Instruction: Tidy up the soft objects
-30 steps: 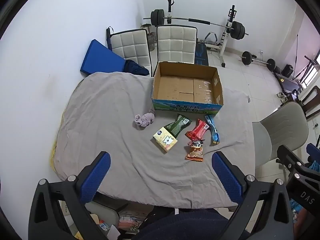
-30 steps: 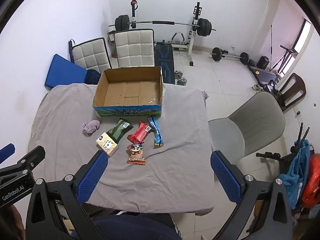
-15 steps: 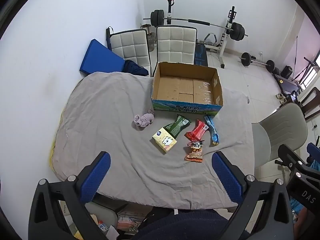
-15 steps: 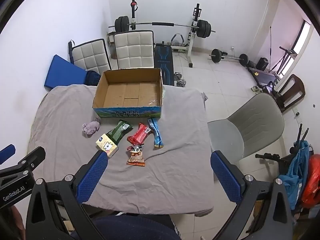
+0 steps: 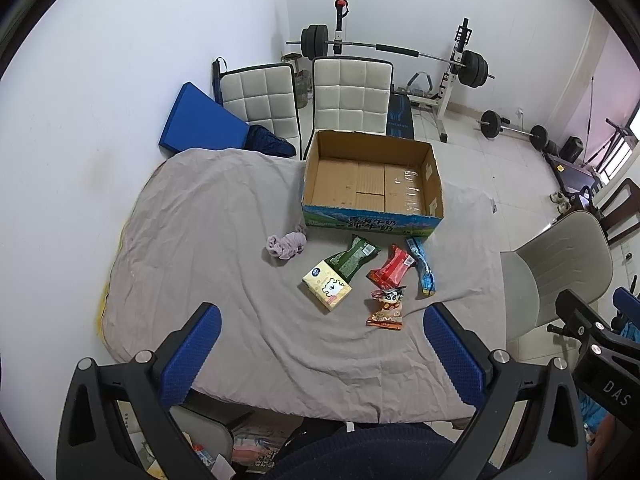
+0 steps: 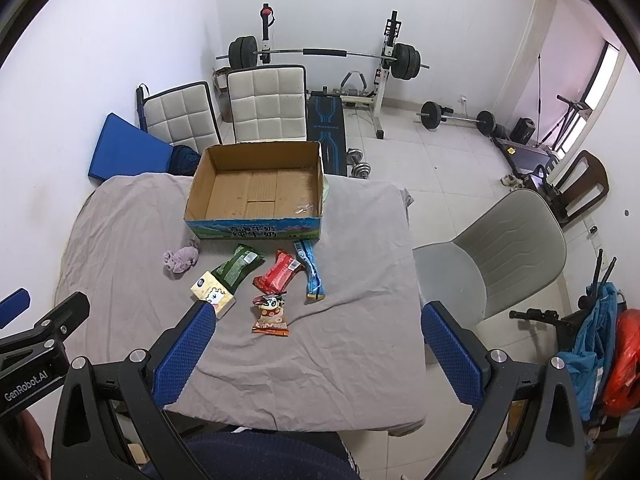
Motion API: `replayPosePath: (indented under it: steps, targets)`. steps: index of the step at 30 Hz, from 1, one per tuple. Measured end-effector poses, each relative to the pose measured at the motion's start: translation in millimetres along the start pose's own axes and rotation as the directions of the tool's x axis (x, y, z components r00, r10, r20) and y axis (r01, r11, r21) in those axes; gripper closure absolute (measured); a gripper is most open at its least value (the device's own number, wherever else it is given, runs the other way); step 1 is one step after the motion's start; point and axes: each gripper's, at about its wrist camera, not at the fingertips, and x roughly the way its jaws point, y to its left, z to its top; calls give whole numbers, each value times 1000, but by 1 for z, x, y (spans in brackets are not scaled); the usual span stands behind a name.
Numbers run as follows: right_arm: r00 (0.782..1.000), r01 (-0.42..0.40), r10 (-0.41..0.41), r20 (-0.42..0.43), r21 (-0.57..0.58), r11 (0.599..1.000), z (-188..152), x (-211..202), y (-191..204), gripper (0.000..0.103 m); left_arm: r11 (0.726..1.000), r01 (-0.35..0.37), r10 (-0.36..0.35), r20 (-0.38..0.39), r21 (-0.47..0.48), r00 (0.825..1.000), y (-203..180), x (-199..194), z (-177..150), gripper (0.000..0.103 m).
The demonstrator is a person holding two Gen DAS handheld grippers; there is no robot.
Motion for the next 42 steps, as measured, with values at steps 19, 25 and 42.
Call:
replayPosePath:
  steps: [19,25,42]
  targets:
    - [1000,-19,19,9,-7,1000,1,-2,1,0,1000,3,-3,4,-4,1000,1,-4,4,0]
    - [1000,-19,19,9,-7,1000,1,0,1,0,1000,8,-8,5,-6,1000,2,-6,6,0]
    - [1000,-26,26,6,-5,1000,4,0,-1,0,1000,2,-2,19,-5,1000,1,-9,10,0]
